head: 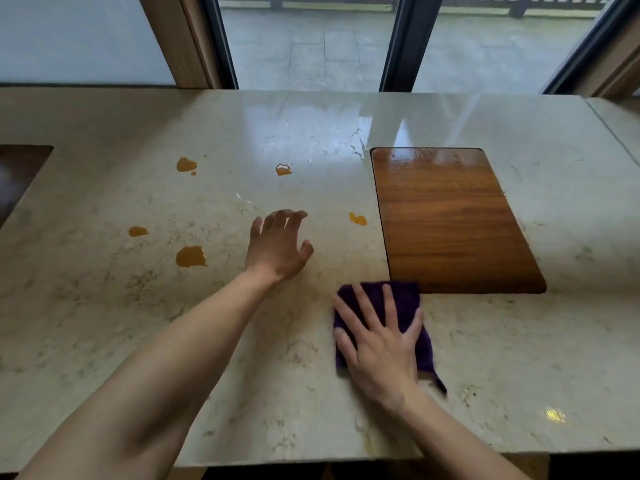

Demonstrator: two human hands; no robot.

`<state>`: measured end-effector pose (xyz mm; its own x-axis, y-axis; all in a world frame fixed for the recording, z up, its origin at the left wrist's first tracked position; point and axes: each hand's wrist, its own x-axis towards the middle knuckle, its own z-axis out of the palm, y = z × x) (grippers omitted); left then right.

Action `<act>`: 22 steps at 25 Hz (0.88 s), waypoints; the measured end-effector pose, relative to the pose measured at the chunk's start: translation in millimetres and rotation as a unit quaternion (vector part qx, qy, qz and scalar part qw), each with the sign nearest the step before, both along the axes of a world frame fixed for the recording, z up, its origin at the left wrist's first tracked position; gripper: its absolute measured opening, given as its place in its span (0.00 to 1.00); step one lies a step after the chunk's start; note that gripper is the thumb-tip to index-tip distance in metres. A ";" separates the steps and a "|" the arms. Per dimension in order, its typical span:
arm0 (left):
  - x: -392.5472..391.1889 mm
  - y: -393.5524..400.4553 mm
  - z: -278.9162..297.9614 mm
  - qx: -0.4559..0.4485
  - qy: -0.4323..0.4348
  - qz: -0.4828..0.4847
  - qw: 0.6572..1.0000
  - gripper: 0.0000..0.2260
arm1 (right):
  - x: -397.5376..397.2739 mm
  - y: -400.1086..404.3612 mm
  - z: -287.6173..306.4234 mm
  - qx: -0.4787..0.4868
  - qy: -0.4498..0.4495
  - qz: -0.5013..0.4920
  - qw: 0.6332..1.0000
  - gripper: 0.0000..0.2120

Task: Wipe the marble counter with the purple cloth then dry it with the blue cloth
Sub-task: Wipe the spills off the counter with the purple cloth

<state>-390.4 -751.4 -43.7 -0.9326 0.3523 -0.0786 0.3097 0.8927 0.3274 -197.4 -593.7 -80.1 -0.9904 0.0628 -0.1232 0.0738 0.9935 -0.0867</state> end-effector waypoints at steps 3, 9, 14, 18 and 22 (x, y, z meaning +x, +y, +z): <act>-31.0 -2.4 -14.7 -0.024 0.042 -0.026 0.998 0.24 | -75.9 9.9 -2.0 -0.030 -0.026 -0.034 0.999 0.25; -129.3 -15.5 -21.4 -0.039 0.028 0.088 0.995 0.31 | -235.7 36.7 -1.6 -0.015 0.038 -0.055 0.998 0.24; -227.2 -34.9 3.2 -0.124 -0.157 0.030 0.979 0.54 | -375.7 77.0 3.5 -0.044 0.005 -0.090 0.995 0.24; -240.8 -33.6 0.2 -0.167 -0.195 0.011 0.966 0.60 | -481.4 106.9 6.5 -0.046 -0.007 -0.112 0.993 0.24; -239.0 -32.3 -1.4 -0.183 -0.181 0.012 0.966 0.59 | -556.6 117.9 12.1 -0.056 -0.013 -0.097 0.994 0.24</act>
